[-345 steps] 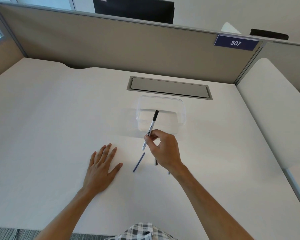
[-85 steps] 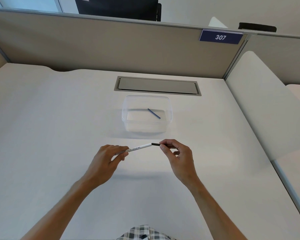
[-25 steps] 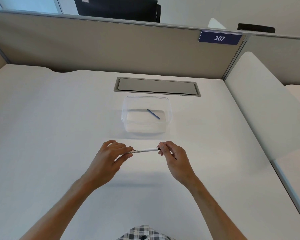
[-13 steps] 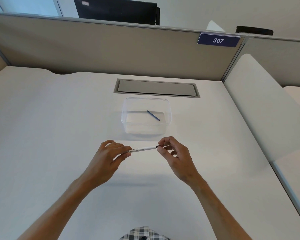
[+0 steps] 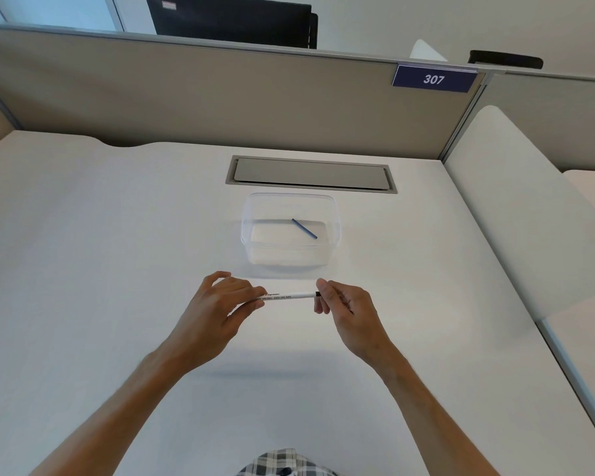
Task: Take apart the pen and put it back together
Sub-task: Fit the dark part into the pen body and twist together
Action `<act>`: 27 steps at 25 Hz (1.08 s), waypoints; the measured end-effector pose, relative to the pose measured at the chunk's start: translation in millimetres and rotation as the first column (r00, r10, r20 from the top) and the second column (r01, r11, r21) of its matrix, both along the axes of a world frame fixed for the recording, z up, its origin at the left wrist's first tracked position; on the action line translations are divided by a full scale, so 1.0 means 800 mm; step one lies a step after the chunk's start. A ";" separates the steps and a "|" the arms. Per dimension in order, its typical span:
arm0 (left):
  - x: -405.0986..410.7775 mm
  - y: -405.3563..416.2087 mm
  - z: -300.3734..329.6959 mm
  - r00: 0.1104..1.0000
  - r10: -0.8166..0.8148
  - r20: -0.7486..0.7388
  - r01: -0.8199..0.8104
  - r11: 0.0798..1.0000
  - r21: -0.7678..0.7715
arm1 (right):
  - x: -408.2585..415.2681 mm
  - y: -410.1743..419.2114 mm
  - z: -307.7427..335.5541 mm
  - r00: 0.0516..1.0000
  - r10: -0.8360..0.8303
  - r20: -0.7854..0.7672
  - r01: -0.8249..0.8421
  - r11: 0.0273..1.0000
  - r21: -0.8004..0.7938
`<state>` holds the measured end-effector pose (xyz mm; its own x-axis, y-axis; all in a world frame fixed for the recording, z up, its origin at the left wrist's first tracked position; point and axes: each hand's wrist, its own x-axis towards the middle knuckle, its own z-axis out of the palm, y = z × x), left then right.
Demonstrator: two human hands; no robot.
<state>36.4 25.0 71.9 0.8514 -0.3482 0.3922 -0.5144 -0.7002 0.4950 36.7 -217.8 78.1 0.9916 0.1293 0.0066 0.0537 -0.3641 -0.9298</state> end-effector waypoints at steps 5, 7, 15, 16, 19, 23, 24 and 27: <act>0.001 0.000 0.001 1.000 0.001 -0.010 -0.001 1.000 -0.012 | 0.002 0.004 -0.001 0.997 -0.068 -0.023 0.070 0.996 0.063; 0.002 0.001 0.000 1.000 0.009 -0.021 -0.010 1.000 -0.015 | 0.002 -0.001 0.000 0.997 -0.073 -0.001 0.073 0.992 0.102; 0.003 0.003 0.001 0.999 0.003 -0.035 -0.004 0.999 -0.035 | -0.004 -0.006 -0.003 0.998 0.011 0.056 -0.010 1.000 -0.016; 0.003 0.003 0.002 0.999 0.004 -0.035 -0.005 0.999 -0.031 | -0.004 -0.006 -0.003 0.998 0.009 0.055 -0.008 1.000 -0.010; 0.003 0.002 0.003 1.000 0.004 -0.019 -0.004 1.000 -0.004 | -0.005 -0.003 -0.003 1.000 0.019 0.021 -0.019 1.000 0.007; 0.001 0.002 0.004 1.000 -0.005 -0.016 0.005 1.000 -0.002 | -0.004 0.003 -0.002 0.999 0.002 -0.043 0.001 0.998 0.067; 0.002 0.002 0.005 1.000 -0.006 -0.021 0.006 1.000 -0.005 | -0.004 0.004 -0.002 0.999 -0.007 -0.042 0.010 0.998 0.065; 0.003 0.003 0.005 1.000 -0.005 -0.029 0.005 1.000 0.000 | -0.004 0.002 0.000 0.999 -0.041 0.021 0.039 0.995 0.091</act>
